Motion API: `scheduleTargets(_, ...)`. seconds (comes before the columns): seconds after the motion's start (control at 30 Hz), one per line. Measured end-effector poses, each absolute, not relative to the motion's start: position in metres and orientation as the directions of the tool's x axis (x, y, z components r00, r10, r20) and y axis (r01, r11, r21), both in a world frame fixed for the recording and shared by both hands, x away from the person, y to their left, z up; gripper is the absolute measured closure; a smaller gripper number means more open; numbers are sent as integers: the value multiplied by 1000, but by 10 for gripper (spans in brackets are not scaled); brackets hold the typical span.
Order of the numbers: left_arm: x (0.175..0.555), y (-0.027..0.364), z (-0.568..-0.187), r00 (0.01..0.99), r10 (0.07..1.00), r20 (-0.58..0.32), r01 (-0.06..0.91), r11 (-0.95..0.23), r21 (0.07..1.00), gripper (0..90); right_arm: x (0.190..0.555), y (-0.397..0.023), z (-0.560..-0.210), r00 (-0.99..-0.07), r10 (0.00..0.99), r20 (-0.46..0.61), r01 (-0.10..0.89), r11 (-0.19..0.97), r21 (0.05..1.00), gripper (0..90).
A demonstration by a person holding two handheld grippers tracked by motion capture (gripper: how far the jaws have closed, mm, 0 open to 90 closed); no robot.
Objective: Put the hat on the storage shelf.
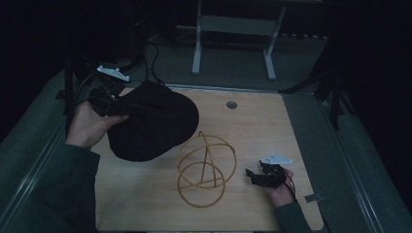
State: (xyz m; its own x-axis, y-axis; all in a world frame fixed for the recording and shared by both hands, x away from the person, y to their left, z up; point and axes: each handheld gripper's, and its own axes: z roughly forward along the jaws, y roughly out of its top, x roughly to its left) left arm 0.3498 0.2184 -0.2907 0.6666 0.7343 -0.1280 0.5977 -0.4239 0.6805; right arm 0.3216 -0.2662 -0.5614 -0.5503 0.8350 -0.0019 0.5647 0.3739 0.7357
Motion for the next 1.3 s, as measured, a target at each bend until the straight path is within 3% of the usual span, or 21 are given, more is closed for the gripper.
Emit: scheduleTargets(1.3, 341, 218, -266, 702, 691, -174, 561, -384, 733, 852, 322, -266, -561, -550, 835, -2, 564, 374, 736, 276)
